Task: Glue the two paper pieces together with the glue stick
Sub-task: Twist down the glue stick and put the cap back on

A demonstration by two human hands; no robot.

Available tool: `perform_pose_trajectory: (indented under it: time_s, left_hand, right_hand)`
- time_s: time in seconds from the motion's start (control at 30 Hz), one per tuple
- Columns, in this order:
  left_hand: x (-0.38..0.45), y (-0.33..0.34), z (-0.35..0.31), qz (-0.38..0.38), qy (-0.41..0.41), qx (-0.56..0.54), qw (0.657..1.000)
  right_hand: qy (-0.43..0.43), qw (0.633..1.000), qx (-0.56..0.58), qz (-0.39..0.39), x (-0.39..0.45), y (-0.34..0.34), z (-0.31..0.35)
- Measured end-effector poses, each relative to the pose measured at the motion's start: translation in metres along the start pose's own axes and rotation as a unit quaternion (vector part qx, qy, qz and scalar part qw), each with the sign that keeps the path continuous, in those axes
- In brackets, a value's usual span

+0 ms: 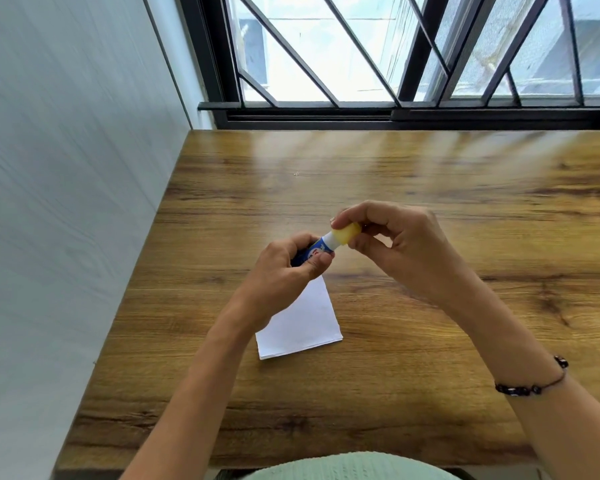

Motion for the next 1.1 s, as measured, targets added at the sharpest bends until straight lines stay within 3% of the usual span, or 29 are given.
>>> perform_pose_trajectory:
  time_s: [0.17,0.43,0.87,1.1]
  left_hand:
    - [-0.004,0.007,-0.007,0.058,0.013,-0.047,0.997]
    - [-0.004,0.013,0.000,0.078,0.015,-0.045,0.996]
    - [-0.008,0.023,0.004,0.026,0.043,-0.037,0.998]
    - [-0.004,0.022,-0.007,-0.040,0.094,-0.023,0.995]
  right_hand:
    - [-0.056,0.998,-0.028,0.003,-0.004,0.004,0.016]
    - [-0.023,0.999,-0.037,0.016,-0.008,0.004,0.007]
    - [0.060,0.993,-0.100,0.017,-0.017,0.013,-0.008]
    - [0.068,0.993,-0.081,-0.044,-0.015,-0.001,-0.010]
Point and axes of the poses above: each hand's wrist, its own x-axis towards the middle knuckle, its own y-axis out of the palm, z = x × y, the point moved 10 cm from there along x, towards the middle knuckle, and after that the axes turned 4 degrees about -x, right-handed, at the moved point
